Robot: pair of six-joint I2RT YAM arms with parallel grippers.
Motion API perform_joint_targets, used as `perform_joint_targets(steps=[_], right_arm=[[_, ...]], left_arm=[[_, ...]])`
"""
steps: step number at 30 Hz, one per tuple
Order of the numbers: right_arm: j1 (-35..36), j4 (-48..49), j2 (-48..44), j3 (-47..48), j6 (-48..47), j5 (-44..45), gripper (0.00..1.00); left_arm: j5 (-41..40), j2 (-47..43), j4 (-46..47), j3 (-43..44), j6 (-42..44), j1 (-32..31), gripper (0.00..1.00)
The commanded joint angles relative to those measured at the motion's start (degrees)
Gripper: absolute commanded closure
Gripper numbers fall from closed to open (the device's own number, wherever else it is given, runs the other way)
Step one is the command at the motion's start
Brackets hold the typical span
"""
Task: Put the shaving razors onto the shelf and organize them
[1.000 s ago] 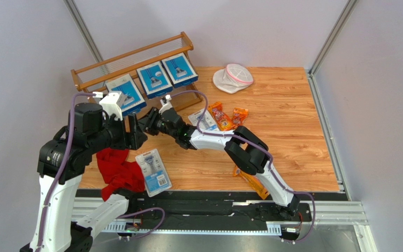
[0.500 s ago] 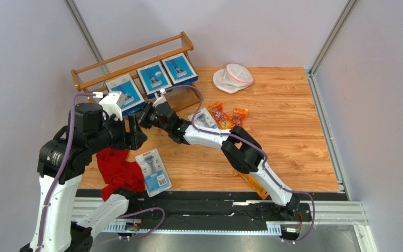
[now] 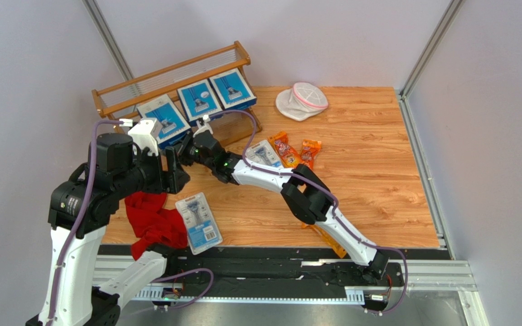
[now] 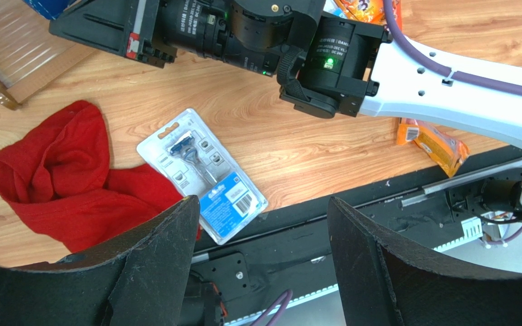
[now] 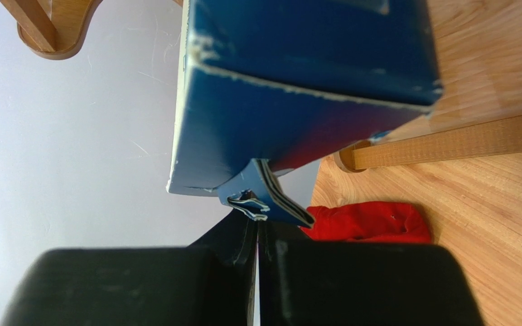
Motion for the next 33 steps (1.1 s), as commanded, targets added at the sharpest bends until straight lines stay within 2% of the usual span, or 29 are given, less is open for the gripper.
perform_joint_targets(steps=[1, 6, 16, 27, 33], right_arm=[[-1.6, -0.2, 0.7, 5.9, -0.9, 4.1, 0.98], [-1.8, -0.7, 0.7, 6.7, -1.1, 3.2, 0.98], [-1.1, 2.6, -1.6, 0.7, -0.9, 2.3, 0.98], [0.0, 0.4, -2.2, 1.7, -3.6, -0.4, 0.97], [0.6, 0.4, -6.8, -4.2, -6.2, -1.0, 0.96]], left_arm=[[-0.5, -0.2, -0.4, 1.8, 1.2, 0.3, 0.22], [-0.4, -0.1, -0.3, 1.5, 1.3, 0.3, 0.23], [-0.3, 0.2, 0.1, 1.2, 1.3, 0.2, 0.22], [-0.1, -0.3, 0.8, -0.3, 1.0, 0.3, 0.22], [0.3, -0.3, 1.0, -0.6, 0.7, 0.3, 0.23]])
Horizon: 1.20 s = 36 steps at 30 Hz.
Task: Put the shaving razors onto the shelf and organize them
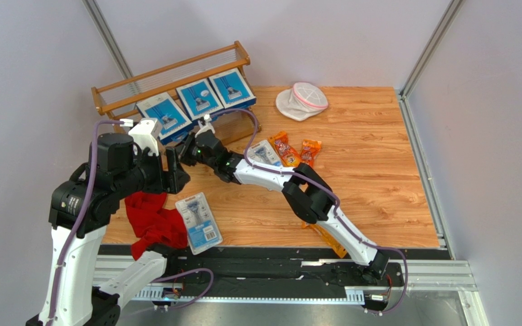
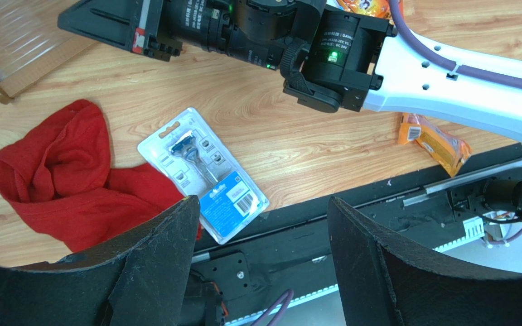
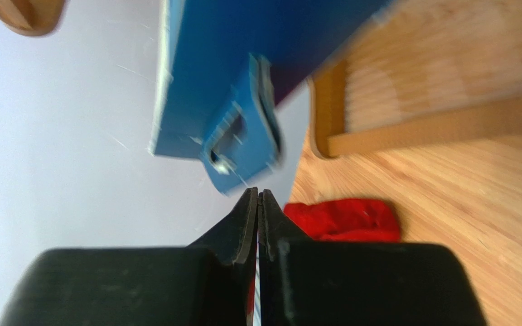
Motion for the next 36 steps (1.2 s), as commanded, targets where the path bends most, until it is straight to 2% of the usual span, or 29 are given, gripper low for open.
perform_joint_targets(steps=[1, 11, 17, 19, 22, 23, 25, 26, 29, 32, 36], right_arm=[[0.9, 1.3, -7.3, -4.5, -3.9, -0.6, 0.96], [2.2, -1.6, -24.8, -24.2, -10.8, 0.0, 0.92], [2.4, -13.2, -39.6, -36.5, -16.0, 1.8, 0.84], [2.5, -15.3, -45.0, -40.3, -17.2, 4.9, 0.81], [2.5, -19.7, -49.7, -46.5, -17.9, 6.8, 0.66], [2.5, -21.9, -52.6, -48.0, -17.9, 7.3, 0.53], [2.5, -23.0, -55.3, -52.6, -18.5, 8.6, 0.40], [2.5, -22.7, -58.4, -54.2, -18.9, 8.8, 0.28], [2.5, -22.9, -62.3, -58.5, -19.6, 10.1, 0.15], [2.4, -24.6, -65.7, -59.4, -20.3, 11.4, 0.09], [2.5, -25.6, -68.0, -60.1, -20.1, 12.1, 0.08]], left_arm=[[0.5, -0.1, 0.9, -0.3, 0.6, 0.3, 0.22], [1.8, -0.3, 1.5, -1.1, 0.3, 0.3, 0.22], [3.6, -1.1, 3.3, -5.0, -1.0, 0.3, 0.22], [4.3, -1.8, 4.1, -6.4, -1.8, 0.3, 0.23], [5.2, -2.5, 5.5, -9.8, -3.0, 0.3, 0.23], [5.5, -2.9, 5.7, -11.6, -3.3, 0.3, 0.23], [5.7, -3.5, 6.7, -13.4, -4.3, 0.3, 0.23], [5.8, -3.5, 7.0, -14.9, -4.6, 0.3, 0.23], [5.2, -3.6, 7.8, -16.8, -5.6, 0.3, 0.23], [5.0, -3.5, 8.5, -18.0, -6.8, 0.3, 0.23], [5.1, -3.2, 10.9, -22.2, -9.4, 0.3, 0.24]])
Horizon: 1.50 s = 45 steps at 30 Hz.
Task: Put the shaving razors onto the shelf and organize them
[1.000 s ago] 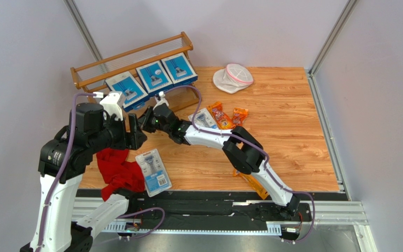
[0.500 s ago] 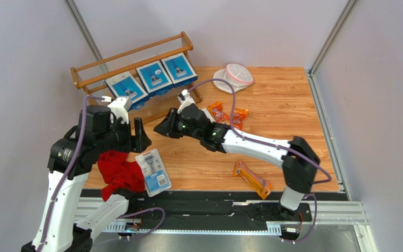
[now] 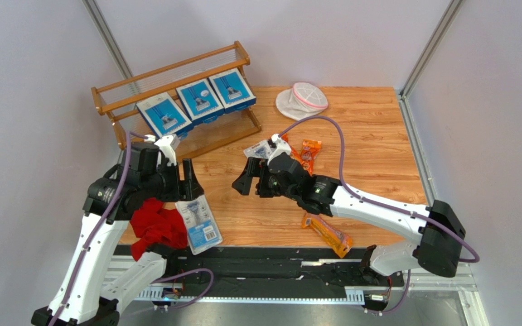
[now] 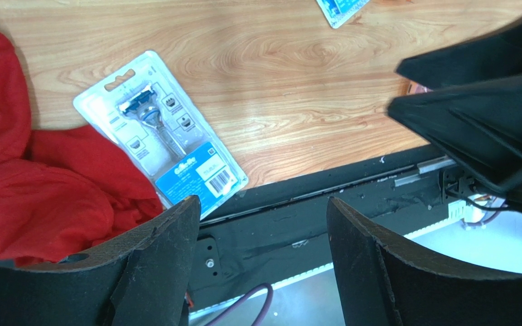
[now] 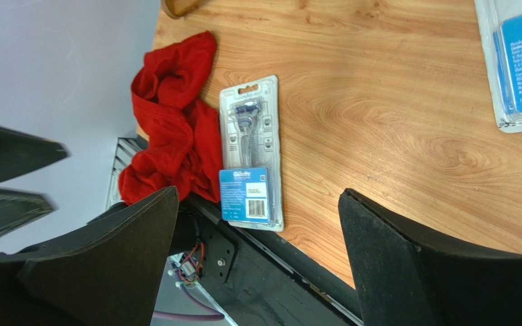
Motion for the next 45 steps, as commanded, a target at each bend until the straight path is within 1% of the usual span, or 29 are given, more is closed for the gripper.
perform_joint_targets(steps=[1, 4, 7, 9, 10, 13, 15, 24, 31, 32, 36, 40, 41, 44, 45], right_arm=[[0.3, -0.2, -4.3, -0.4, -1.3, 2.8, 0.08], [0.3, 0.1, -5.6, -2.0, -0.3, 2.9, 0.08], [0.3, 0.7, -6.6, -3.9, 0.5, 2.8, 0.07], [0.3, 1.0, -7.3, -5.1, 0.7, 2.8, 0.08], [0.3, 1.0, -7.5, -5.5, 0.8, 2.8, 0.08], [0.3, 1.5, -8.4, -6.3, 0.9, 2.9, 0.08], [0.3, 1.8, -8.4, -6.4, 0.9, 2.8, 0.08], [0.3, 4.2, -6.9, -7.4, 1.5, 0.3, 0.09], [0.3, 6.0, -6.0, -8.0, 1.5, -1.1, 0.09], [0.2, 6.2, -5.9, -8.4, 1.7, -1.4, 0.09], [0.2, 7.3, -4.9, -8.6, 2.1, -2.3, 0.09], [0.2, 8.0, -3.8, -8.6, 2.1, -3.0, 0.09], [0.3, 7.9, -3.6, -8.6, 2.1, -3.4, 0.09], [0.2, 8.3, -3.0, -8.7, 2.1, -3.7, 0.09], [0.2, 8.3, -3.0, -8.8, 2.1, -3.9, 0.09]], left_arm=[[0.4, 0.4, 4.8, -4.6, -4.8, 0.3, 0.25], [-1.0, 1.7, 7.7, -12.5, -7.6, 0.3, 0.28], [-1.2, 3.2, 11.5, -18.2, -10.0, 0.3, 0.30], [-1.7, 4.3, 13.6, -20.5, -11.7, 0.2, 0.31], [-1.9, 4.6, 14.1, -21.3, -12.5, 0.3, 0.34], [-4.2, 6.7, 14.2, -21.7, -14.8, 0.2, 0.38], [-4.9, 8.4, 14.9, -22.6, -16.3, 0.2, 0.39], [-8.4, 15.5, 22.4, -28.9, -18.4, 0.2, 0.39], [-10.7, 16.3, 25.7, -32.0, -20.0, 0.2, 0.40], [-12.3, 16.9, 25.8, -32.1, -20.2, 0.2, 0.40], [-13.5, 19.0, 27.4, -34.8, -21.1, 0.2, 0.41], [-14.6, 21.2, 31.3, -37.8, -21.3, 0.2, 0.41], [-15.0, 21.9, 31.0, -37.6, -21.2, 0.2, 0.42], [-15.5, 22.4, 32.2, -37.6, -20.3, 0.2, 0.48], [-15.5, 22.7, 32.4, -37.3, -20.2, 0.2, 0.55]])
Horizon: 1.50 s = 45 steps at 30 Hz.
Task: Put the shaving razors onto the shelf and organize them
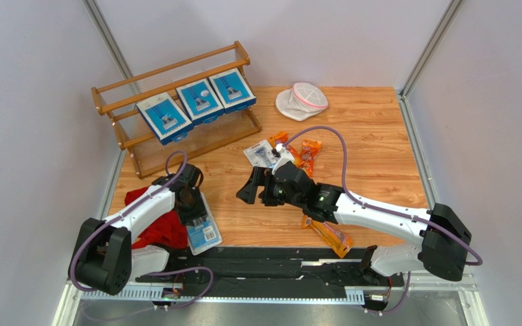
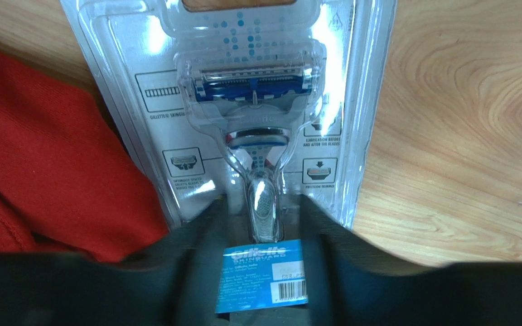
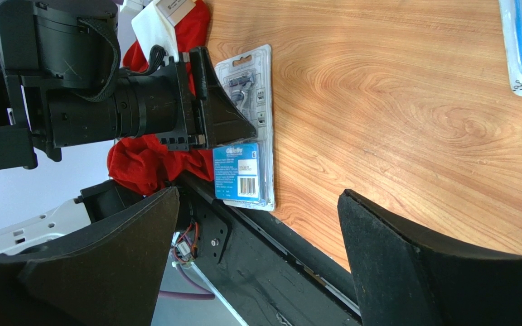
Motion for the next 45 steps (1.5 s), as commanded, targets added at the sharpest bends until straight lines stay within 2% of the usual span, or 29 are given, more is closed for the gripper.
perform_joint_targets(steps=[1, 2, 3, 4, 10, 23, 36, 45], right_arm=[[0.2, 3.2, 0.5, -0.5, 0.4, -0.8, 0.09], [0.2, 3.3, 0.6, -0.6, 0.4, -0.8, 0.09], [0.2, 3.2, 0.6, -0.6, 0.4, -0.8, 0.09], [0.3, 3.2, 0.6, -0.6, 0.4, -0.8, 0.09], [0.3, 3.2, 0.4, -0.8, 0.4, -0.9, 0.10], [0.4, 3.9, -3.8, -2.8, 0.1, 0.0, 0.11], [8.4, 15.1, -6.5, -4.6, -5.6, 7.1, 0.12], [11.8, 18.5, -6.9, -5.4, -7.5, 12.3, 0.14]], left_arm=[[-2.2, 1.6, 3.8, 0.0, 0.2, 0.2, 0.63], [-2.1, 1.8, 3.9, 0.1, 0.6, 0.3, 0.70], [-2.1, 1.9, 4.1, 0.4, 0.7, 0.2, 0.91], [-1.8, 1.9, 4.1, 0.5, 0.8, 0.2, 1.00], [0.3, 0.4, 3.1, 1.9, 1.7, 0.2, 1.00], [8.0, -15.4, -5.1, 13.5, -2.4, 0.2, 1.00], [18.1, -20.2, 5.1, 19.4, -17.7, 0.2, 1.00], [22.1, -17.5, 10.6, 20.2, -21.0, 0.2, 1.00]])
